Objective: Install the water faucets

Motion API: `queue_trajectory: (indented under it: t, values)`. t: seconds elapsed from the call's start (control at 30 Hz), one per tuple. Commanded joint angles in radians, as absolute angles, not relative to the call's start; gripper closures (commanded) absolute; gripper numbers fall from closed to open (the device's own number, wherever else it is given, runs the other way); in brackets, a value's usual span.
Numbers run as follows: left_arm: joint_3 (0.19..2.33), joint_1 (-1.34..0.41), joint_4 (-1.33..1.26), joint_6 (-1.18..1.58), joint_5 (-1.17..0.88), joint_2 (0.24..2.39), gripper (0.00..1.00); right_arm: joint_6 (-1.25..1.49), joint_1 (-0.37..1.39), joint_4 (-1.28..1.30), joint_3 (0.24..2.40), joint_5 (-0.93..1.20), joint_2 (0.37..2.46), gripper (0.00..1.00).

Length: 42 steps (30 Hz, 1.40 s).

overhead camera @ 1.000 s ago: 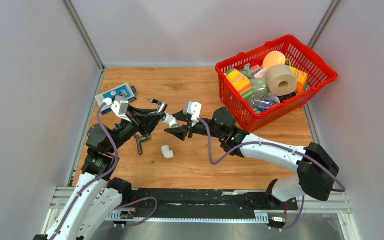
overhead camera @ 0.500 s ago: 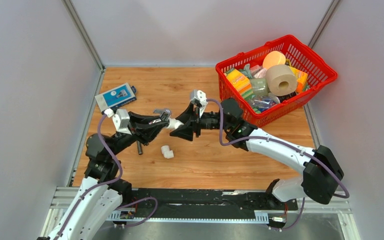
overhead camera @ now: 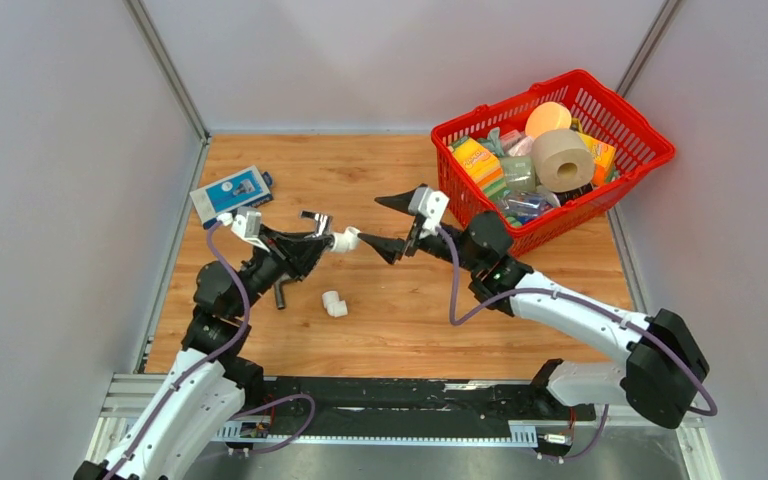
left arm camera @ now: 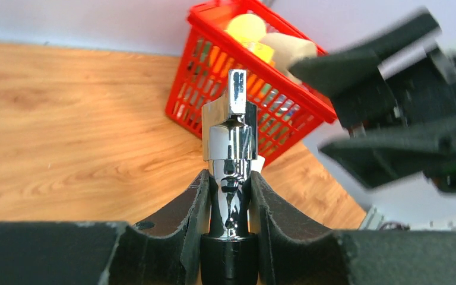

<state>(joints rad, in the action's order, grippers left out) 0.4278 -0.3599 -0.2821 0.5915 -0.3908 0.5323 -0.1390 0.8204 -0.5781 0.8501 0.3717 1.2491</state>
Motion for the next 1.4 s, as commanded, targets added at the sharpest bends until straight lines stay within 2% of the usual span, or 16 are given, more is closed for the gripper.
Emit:
queue_trajectory:
  t: [0.0, 0.27, 0.67, 0.9, 1.07, 1.23, 1.37]
  values:
    - [0.472, -0.36, -0.239, 0.843, -0.175, 0.555, 1.0, -0.389, 0.905, -0.78, 0.7, 0.25, 1.223, 0.23]
    - [0.486, -0.36, -0.238, 0.976, -0.206, 0.604, 1.0, -0.704, 1.026, -1.091, 0.552, 0.138, 1.311, 0.22]
    - [0.494, -0.359, -0.259, 1.017, -0.258, 0.604, 1.0, -0.842, 1.08, -1.157, 0.635, 0.058, 1.523, 0.24]
    - [0.508, -0.36, -0.296, 1.041, -0.322, 0.607, 1.0, -0.802, 1.078, -1.12, 0.701, 0.052, 1.601, 0.3]
    - [0.515, -0.36, -0.31, 1.057, -0.337, 0.586, 1.0, -0.741, 1.074, -1.057, 0.733, 0.046, 1.612, 0.43]
    - [0.538, -0.357, -0.304, 1.04, -0.348, 0.572, 1.0, -0.628, 1.051, -0.908, 0.771, 0.138, 1.58, 0.63]
    - [0.549, -0.36, -0.385, 1.032, -0.376, 0.58, 1.0, -0.445, 0.976, -0.735, 0.837, 0.319, 1.549, 0.92]
